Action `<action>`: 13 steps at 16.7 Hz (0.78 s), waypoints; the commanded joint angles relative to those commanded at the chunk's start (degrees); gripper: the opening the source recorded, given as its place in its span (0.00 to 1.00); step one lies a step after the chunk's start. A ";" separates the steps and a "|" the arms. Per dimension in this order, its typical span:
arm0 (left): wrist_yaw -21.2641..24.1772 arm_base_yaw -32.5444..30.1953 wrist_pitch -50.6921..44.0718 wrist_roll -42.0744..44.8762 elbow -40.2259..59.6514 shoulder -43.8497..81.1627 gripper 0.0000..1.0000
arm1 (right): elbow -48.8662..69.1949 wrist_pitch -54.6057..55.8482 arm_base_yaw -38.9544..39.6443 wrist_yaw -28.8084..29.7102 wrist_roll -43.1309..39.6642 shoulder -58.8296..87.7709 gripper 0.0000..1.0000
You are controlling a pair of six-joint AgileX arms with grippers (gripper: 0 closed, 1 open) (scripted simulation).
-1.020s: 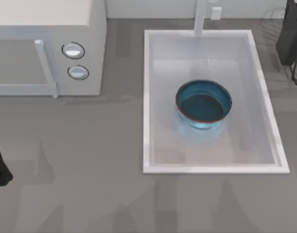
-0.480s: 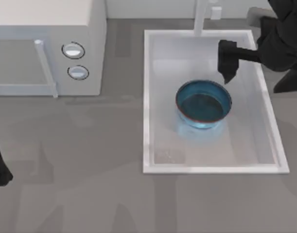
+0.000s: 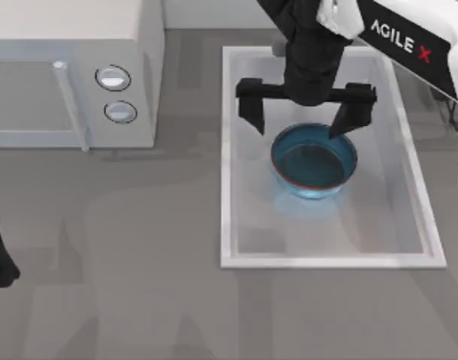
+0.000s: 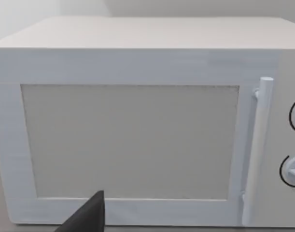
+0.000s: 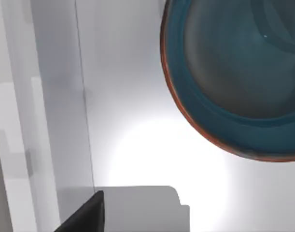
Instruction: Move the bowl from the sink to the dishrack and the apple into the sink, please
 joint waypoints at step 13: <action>0.00 0.00 0.00 0.00 0.00 0.00 1.00 | 13.44 0.86 1.91 4.51 -0.18 11.31 1.00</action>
